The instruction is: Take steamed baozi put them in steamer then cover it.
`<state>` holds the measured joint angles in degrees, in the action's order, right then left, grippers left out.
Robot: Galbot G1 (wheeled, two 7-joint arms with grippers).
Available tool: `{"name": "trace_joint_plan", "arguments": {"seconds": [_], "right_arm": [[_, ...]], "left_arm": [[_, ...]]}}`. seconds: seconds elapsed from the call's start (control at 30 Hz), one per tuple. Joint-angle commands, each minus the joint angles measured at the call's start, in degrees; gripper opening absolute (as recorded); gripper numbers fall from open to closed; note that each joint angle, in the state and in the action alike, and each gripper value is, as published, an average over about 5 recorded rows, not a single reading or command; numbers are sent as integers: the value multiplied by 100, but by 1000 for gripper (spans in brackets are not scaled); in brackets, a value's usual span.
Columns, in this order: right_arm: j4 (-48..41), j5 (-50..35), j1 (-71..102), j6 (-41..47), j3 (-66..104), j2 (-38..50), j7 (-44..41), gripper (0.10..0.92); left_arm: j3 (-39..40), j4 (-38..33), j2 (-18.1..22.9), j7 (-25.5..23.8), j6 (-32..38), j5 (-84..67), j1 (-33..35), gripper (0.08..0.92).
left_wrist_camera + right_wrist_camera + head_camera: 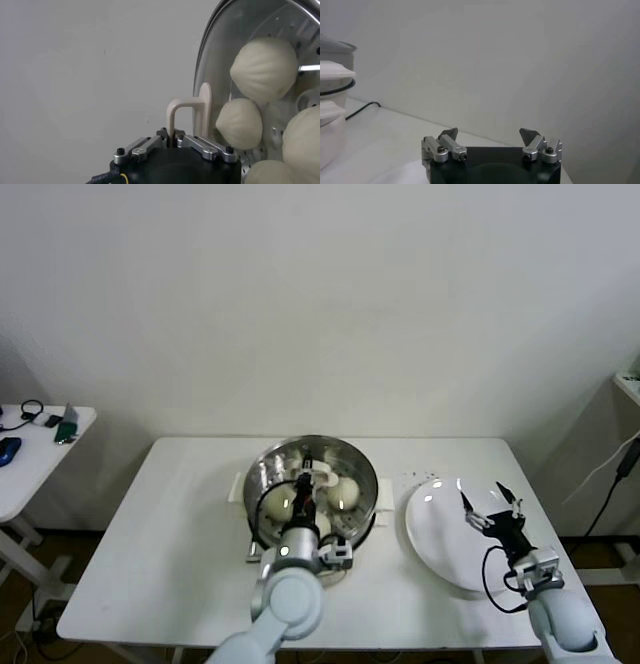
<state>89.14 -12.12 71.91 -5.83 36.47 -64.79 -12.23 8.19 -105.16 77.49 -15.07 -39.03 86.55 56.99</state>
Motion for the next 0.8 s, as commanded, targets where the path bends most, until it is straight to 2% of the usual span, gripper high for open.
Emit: {"name": "trace_joint_plan", "arguments": {"seconds": [0.03,0.23,0.33,0.8], "right_arm": [[7,8,13,-2,24,-17,-33,823],[19,51,26,80,86,-26,-93,823],[31,-33,32,142,124,-18,-108,823],[9,-106,21,301,147,75,-137,823]], "left_arm": [[-26,17,-9,-8,47,-33,46,150],[-64,-206,-59,-69,69,-192,114,153],[-62,-422,-142,-83,38,-312,128,192],[-260,-1742,-843,11,-135,-1241,650,594]]}}
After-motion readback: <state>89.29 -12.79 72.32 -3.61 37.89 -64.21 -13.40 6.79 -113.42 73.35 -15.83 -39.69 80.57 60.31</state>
